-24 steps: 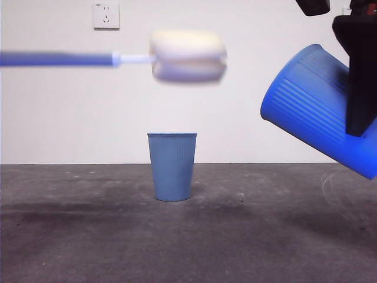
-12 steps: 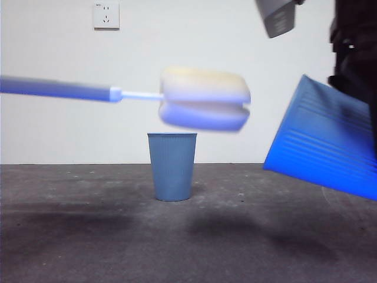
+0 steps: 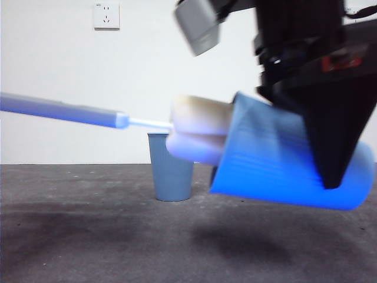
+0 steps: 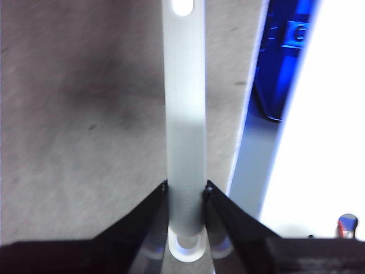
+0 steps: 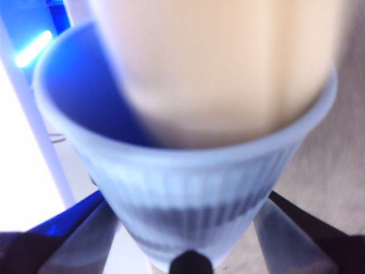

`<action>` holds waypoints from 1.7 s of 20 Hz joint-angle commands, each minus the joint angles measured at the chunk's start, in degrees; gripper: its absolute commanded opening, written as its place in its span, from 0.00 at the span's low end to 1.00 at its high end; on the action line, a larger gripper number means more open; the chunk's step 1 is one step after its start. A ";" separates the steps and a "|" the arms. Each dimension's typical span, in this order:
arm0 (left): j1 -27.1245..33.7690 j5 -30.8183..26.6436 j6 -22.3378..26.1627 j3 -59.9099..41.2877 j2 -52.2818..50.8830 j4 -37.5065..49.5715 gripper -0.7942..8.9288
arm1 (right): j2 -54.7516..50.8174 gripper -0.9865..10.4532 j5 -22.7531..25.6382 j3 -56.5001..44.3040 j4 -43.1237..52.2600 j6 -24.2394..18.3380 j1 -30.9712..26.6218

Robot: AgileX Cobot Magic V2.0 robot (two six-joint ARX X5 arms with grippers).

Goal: Pick up the cup brush,pick up the cup,insert the brush into the cup,clean the cup,put the cup brush back,put the cup back to the fixed position on the table

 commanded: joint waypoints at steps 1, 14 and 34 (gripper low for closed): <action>-1.51 0.74 -0.33 -0.55 2.05 0.94 0.07 | 2.64 0.07 1.09 1.53 -0.04 -0.90 1.66; -2.91 5.90 -3.48 -0.55 9.07 13.77 0.07 | 3.48 0.07 -0.70 5.18 2.64 -0.13 2.36; 7.91 5.27 -4.26 -7.72 -12.81 -2.73 0.07 | 3.34 0.07 0.59 5.25 1.60 0.68 2.25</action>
